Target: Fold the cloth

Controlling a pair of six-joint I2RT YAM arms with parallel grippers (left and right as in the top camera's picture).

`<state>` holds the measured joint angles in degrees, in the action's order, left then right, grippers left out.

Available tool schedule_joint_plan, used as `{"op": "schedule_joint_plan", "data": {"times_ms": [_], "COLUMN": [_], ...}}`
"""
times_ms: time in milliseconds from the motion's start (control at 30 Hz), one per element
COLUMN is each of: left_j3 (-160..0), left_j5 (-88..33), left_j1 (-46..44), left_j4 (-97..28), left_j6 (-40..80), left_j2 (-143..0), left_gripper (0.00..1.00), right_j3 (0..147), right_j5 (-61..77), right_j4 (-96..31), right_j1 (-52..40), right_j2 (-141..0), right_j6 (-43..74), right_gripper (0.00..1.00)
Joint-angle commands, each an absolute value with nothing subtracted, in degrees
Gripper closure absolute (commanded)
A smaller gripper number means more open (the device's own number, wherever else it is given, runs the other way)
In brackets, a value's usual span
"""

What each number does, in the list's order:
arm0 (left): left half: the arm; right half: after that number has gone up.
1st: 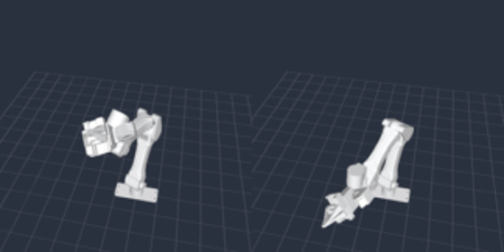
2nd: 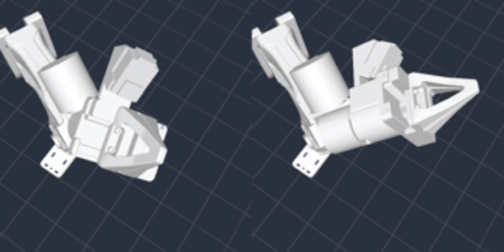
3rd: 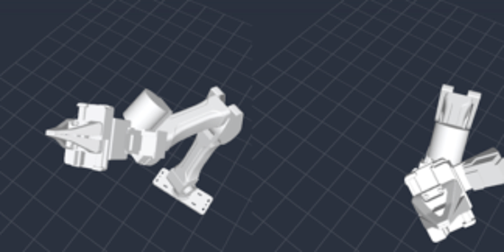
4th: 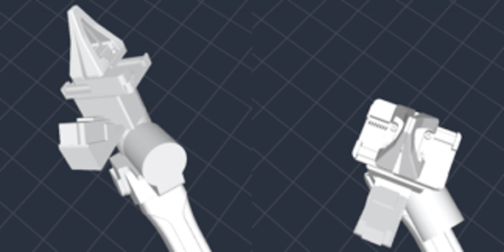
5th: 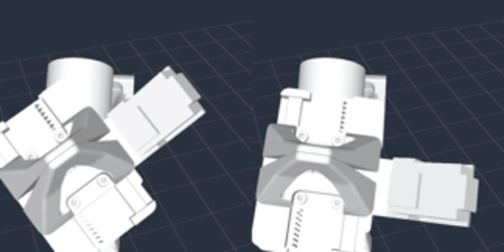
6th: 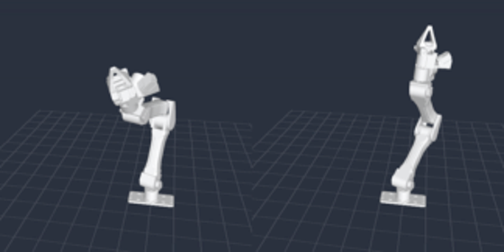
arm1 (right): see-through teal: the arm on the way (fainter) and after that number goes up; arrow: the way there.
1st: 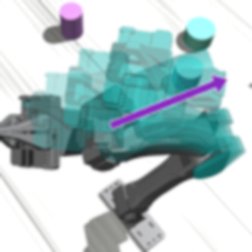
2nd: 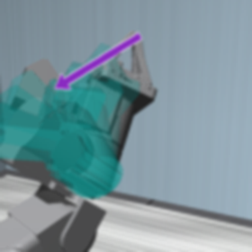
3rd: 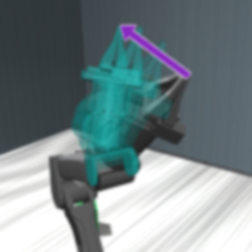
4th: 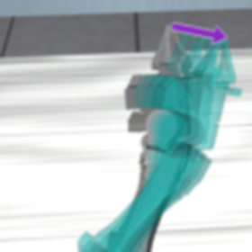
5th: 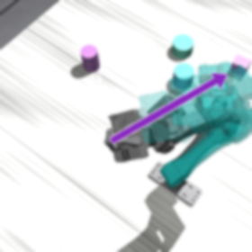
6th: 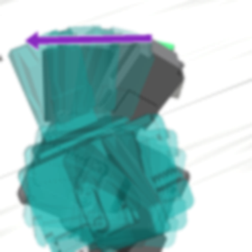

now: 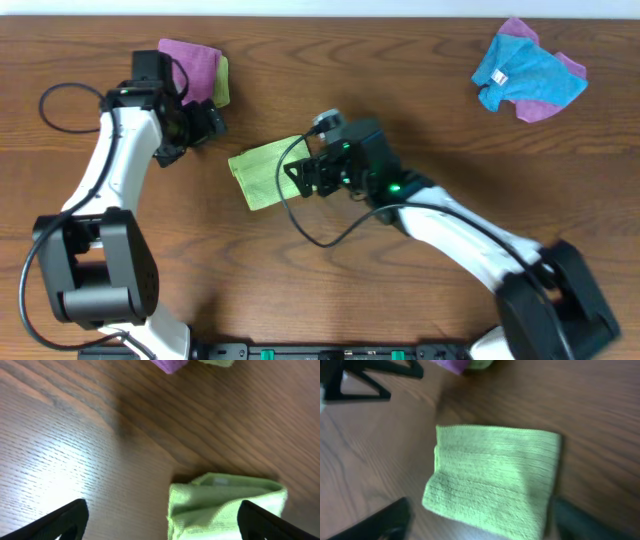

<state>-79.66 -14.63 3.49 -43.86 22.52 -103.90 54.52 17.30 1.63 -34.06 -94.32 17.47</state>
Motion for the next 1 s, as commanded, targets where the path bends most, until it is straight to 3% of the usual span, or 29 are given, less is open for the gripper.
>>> {"op": "schedule_joint_plan", "data": {"times_ms": [0, 333, 500, 967], "left_j3": [-80.86, -80.84, -80.84, -80.79], "left_j5": [-23.0, -27.7, -29.91, -33.08], "left_j1": [5.02, 5.85, 5.85, 5.85], "left_j4": [-44.86, -51.68, -52.69, -59.59], "left_j6": [22.28, 22.26, 22.24, 20.05], "left_j2": [-102.74, -102.67, -102.63, -102.54], "left_gripper": [0.04, 0.05, 0.05, 0.05], "right_j3": [55.35, 54.39, 46.89, 24.91], "right_j5": [17.34, 10.57, 10.26, 8.95], "right_j4": [-3.16, -33.17, -36.84, -49.87], "right_j1": [-30.81, -20.49, -16.93, -14.66], "right_j2": [-88.09, -68.66, -56.18, -14.46], "right_j6": [14.46, 7.86, 7.18, 22.28], "right_gripper": [0.01, 0.01, 0.01, 0.01]}}
